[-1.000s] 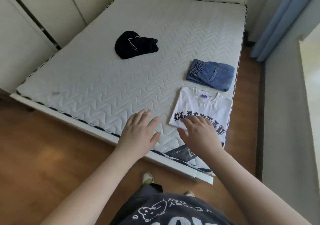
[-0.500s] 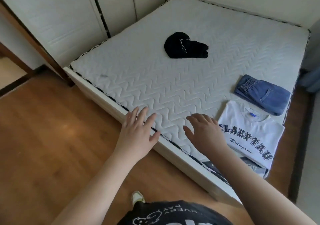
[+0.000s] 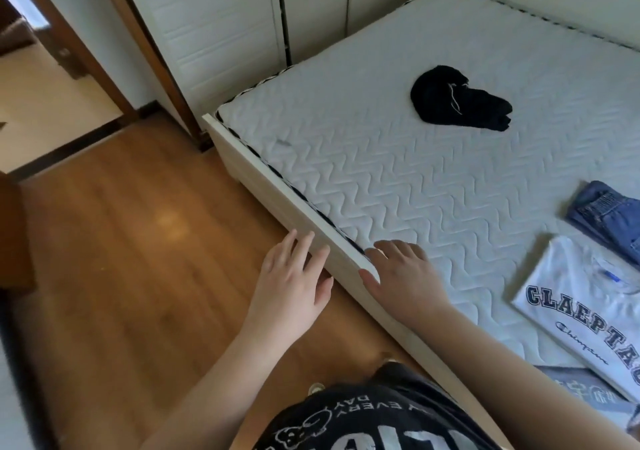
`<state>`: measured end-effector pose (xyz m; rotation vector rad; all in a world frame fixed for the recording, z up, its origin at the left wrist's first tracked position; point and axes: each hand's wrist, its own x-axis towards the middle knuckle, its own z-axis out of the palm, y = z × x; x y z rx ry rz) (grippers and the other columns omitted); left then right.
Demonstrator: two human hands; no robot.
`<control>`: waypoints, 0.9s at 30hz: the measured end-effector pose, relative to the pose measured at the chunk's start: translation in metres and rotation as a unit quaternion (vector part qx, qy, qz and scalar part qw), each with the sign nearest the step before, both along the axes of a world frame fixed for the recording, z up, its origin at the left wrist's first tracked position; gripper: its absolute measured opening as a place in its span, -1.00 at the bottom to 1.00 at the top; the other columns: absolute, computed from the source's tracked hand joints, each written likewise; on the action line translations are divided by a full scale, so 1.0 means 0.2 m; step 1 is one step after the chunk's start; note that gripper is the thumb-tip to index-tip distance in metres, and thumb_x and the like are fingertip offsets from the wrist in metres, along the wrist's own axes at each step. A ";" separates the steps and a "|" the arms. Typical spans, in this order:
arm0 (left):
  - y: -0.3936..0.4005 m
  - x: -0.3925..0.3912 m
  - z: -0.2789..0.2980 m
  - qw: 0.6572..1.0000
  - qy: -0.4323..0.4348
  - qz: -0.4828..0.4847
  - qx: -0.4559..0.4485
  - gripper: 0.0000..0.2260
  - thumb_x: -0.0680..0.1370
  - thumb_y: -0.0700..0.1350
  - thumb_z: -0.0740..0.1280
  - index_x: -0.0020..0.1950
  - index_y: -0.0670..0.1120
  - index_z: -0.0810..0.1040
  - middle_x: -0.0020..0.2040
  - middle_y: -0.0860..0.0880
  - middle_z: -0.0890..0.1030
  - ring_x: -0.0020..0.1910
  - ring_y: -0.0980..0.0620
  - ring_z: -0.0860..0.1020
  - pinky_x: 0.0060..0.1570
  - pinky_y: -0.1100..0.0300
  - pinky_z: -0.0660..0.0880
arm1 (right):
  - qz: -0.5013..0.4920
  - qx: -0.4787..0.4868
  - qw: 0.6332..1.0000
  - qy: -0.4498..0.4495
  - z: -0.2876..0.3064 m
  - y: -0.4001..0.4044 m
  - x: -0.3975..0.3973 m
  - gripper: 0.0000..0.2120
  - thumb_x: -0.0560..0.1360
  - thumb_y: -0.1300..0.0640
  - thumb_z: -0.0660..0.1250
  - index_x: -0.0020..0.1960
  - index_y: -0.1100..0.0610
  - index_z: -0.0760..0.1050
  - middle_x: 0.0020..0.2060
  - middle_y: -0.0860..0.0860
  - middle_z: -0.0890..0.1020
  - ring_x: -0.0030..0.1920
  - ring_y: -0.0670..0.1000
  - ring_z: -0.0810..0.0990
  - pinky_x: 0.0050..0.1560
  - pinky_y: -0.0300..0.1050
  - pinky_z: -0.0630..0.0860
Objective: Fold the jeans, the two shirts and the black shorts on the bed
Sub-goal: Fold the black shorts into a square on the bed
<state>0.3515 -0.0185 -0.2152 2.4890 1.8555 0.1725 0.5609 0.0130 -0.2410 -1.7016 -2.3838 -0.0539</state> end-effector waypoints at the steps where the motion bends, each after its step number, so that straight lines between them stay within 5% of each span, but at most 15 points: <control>1: 0.03 -0.02 -0.01 1.000 -0.003 0.005 -0.004 -0.59 0.59 0.07 0.23 0.38 -0.08 0.49 0.42 -0.15 0.42 0.45 -0.21 0.34 0.34 -0.14 0.41 | -0.001 -0.005 1.000 -0.003 -0.01 0.03 -0.01 -0.68 0.44 -0.08 0.23 -0.04 0.09 0.65 -0.08 0.02 0.67 -0.07 0.11 0.65 -0.01 0.02 0.56; 7: 0.37 -0.04 -0.02 0.999 0.019 -0.035 -0.014 -0.57 0.59 0.09 0.19 0.40 -0.08 0.47 0.43 -0.17 0.41 0.45 -0.22 0.33 0.37 -0.15 0.37 | -0.029 0.011 0.999 0.020 -0.07 0.33 -0.03 -0.61 0.48 -0.08 0.13 -0.03 0.11 0.65 -0.07 0.04 0.67 -0.05 0.13 0.64 0.04 0.01 0.52; 13: 0.84 0.04 0.09 0.998 0.026 -0.049 -0.002 -0.58 0.59 0.11 0.19 0.39 -0.05 0.45 0.45 -0.16 0.39 0.47 -0.22 0.32 0.37 -0.15 0.35 | -0.031 0.009 0.999 0.010 -0.10 0.76 0.01 -0.78 0.40 0.05 0.35 -0.05 0.14 0.65 -0.09 0.09 0.66 -0.10 0.17 0.64 -0.02 0.04 0.54; 17: 1.13 0.04 0.12 0.998 0.025 -0.063 -0.002 -0.59 0.58 0.09 0.20 0.35 -0.07 0.49 0.38 -0.16 0.45 0.41 -0.20 0.38 0.33 -0.14 0.40 | -0.023 -0.035 0.999 -0.005 -0.09 1.08 0.03 -0.71 0.35 0.08 0.51 0.05 0.14 0.64 -0.07 0.09 0.66 -0.12 0.17 0.65 -0.06 0.05 0.56; 27: 1.74 0.04 0.08 0.995 0.036 -0.085 -0.031 -0.55 0.59 0.10 0.19 0.42 -0.07 0.44 0.41 -0.15 0.44 0.42 -0.19 0.38 0.36 -0.16 0.38 | -0.068 -0.027 0.997 0.035 0.01 1.65 0.06 -0.62 0.36 0.10 0.52 0.15 0.15 0.61 0.04 0.12 0.66 -0.04 0.20 0.66 -0.01 0.08 0.56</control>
